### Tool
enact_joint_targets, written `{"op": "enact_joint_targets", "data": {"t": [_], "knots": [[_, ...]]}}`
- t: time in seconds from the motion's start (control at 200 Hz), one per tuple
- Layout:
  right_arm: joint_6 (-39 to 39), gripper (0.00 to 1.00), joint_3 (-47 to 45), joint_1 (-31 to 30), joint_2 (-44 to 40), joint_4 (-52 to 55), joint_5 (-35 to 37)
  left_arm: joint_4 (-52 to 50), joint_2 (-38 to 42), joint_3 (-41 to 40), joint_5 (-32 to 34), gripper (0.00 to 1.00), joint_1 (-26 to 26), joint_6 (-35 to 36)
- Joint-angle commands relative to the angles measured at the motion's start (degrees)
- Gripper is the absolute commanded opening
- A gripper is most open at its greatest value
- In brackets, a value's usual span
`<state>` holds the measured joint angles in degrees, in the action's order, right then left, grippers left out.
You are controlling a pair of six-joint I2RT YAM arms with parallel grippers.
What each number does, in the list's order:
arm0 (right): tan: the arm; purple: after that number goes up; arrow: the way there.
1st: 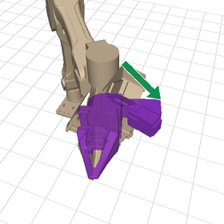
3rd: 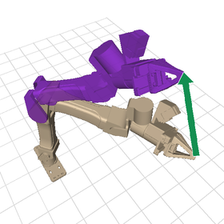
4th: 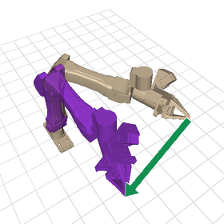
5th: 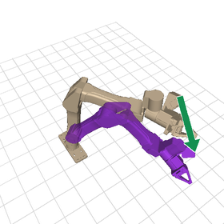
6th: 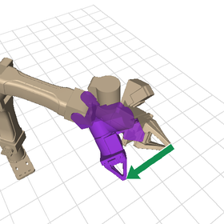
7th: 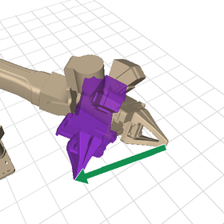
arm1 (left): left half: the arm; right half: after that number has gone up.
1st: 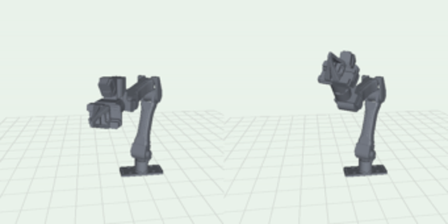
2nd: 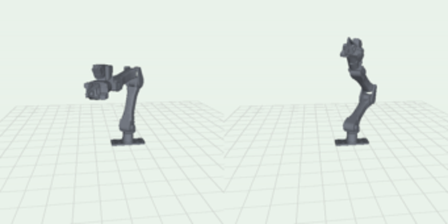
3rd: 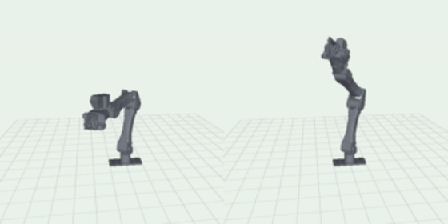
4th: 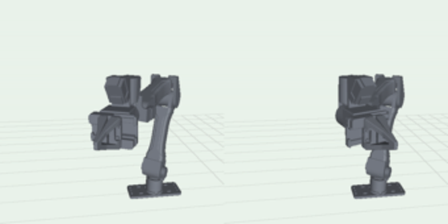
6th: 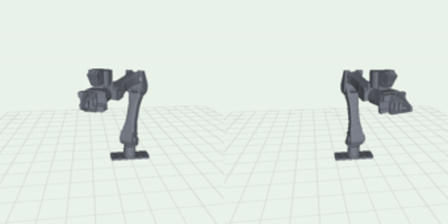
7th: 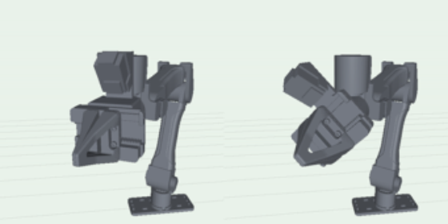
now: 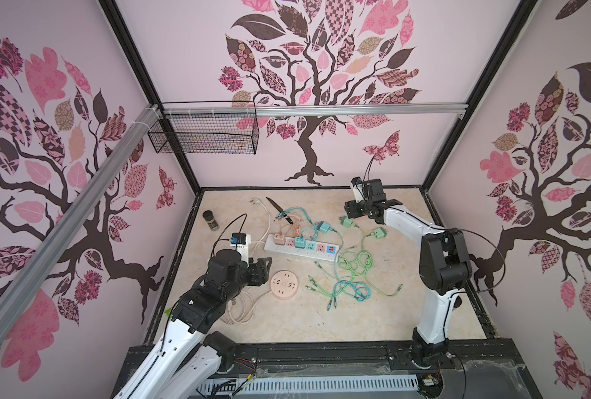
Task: Insert plugs into power strip
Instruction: Pick up the plug from the top-right of the table.
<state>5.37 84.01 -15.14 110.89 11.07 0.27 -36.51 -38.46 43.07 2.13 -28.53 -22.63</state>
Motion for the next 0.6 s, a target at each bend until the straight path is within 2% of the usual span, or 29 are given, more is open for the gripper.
{"op": "enact_joint_targets", "data": {"t": [0.0,0.145,0.33,0.595], "knots": [[-4.28,0.75,-3.68,1.11,-4.3,1.53,5.83,0.74,0.55,2.9,-0.81,0.7,0.23,0.64],[-12.54,0.75,-11.46,2.12,-9.15,-0.94,12.16,0.81,0.49,2.83,-1.09,0.7,0.19,0.95],[-21.23,0.76,-19.0,3.11,-12.08,-3.84,15.04,1.35,0.22,2.55,-2.17,0.7,0.24,0.85],[-30.87,0.75,-23.1,7.67,-12.65,-7.5,11.17,1.08,0.84,2.43,-2.51,0.7,0.15,1.45]]}}
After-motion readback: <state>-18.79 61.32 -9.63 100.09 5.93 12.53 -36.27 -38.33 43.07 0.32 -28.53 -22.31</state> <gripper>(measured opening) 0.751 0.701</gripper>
